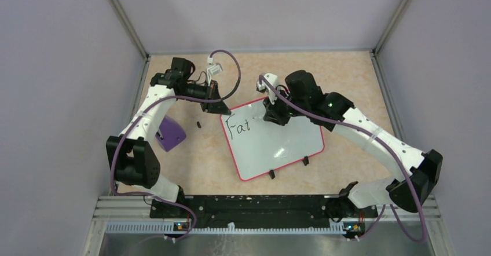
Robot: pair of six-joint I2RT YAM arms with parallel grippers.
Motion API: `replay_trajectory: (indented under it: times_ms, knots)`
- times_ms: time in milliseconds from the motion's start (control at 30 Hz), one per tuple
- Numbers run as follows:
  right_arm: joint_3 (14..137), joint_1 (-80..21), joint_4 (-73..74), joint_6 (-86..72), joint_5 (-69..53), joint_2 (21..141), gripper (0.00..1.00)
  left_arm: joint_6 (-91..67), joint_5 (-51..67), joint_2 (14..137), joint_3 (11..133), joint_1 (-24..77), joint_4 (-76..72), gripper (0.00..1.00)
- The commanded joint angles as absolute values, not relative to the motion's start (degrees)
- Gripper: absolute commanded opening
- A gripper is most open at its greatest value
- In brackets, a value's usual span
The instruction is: Write a sentence on the whiteboard
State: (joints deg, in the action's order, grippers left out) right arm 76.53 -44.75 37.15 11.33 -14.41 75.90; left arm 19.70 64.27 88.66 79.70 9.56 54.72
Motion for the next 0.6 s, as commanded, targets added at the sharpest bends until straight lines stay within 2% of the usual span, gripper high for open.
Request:
replay_trajectory:
  times_ms: [0,567]
  knots:
    - [76.2,-44.5,36.9,10.9,-15.5,74.4,0.0,20.8,65.1,88.1,79.5,9.7,54.3,0.0]
    - [76.3,-45.1,34.7,10.0,-17.3,76.5,0.0,20.9,64.8,87.8,79.1,9.8,54.2,0.0]
